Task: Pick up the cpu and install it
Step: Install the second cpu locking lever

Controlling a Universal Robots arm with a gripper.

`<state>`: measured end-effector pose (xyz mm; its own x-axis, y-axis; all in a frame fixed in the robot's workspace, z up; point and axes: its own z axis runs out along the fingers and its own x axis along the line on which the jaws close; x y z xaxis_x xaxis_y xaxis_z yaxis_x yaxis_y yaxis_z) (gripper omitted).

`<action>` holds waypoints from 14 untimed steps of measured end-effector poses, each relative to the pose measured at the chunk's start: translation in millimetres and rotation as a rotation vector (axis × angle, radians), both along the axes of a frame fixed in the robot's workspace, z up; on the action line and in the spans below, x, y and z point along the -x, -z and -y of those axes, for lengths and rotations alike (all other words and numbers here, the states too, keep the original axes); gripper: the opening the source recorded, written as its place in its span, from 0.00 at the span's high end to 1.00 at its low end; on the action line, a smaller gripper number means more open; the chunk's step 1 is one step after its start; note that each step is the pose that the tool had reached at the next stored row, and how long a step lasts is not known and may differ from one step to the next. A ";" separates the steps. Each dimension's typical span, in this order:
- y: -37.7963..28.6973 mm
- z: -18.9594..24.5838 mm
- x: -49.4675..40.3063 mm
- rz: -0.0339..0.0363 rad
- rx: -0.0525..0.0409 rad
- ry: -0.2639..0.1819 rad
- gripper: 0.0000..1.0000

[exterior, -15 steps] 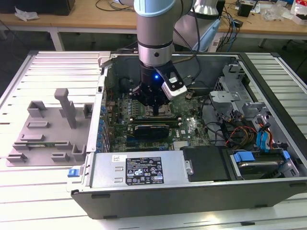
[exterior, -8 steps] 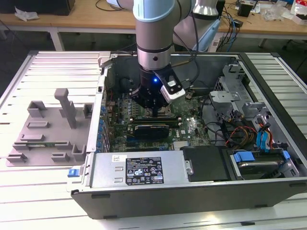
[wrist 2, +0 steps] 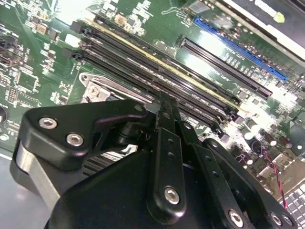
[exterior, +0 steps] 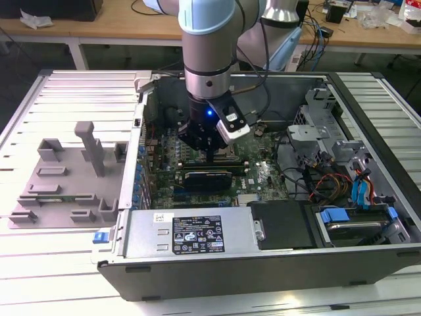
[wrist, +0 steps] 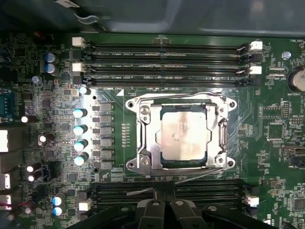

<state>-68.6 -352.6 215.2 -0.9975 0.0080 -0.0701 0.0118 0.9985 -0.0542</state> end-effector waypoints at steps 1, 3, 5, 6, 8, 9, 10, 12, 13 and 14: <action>0.1 0.0 1.4 0.0008 -0.0013 0.000 0.89; 0.1 0.0 6.0 0.0028 -0.0033 0.000 0.89; 0.2 0.0 10.2 0.0063 -0.0041 0.000 0.89; 0.3 0.0 10.4 0.0098 -0.0131 0.000 0.89; 0.3 0.6 12.1 0.0181 -0.0333 0.000 0.89; 0.3 1.2 13.9 0.0188 -0.0337 0.000 0.89; 0.3 1.6 15.0 0.0193 -0.0337 0.000 0.89; 0.3 2.7 17.3 0.0197 -0.0337 -0.001 0.89; 0.3 2.8 17.3 0.0197 -0.0337 -0.001 0.89; 0.3 2.8 17.4 0.0197 -0.0336 -0.001 0.89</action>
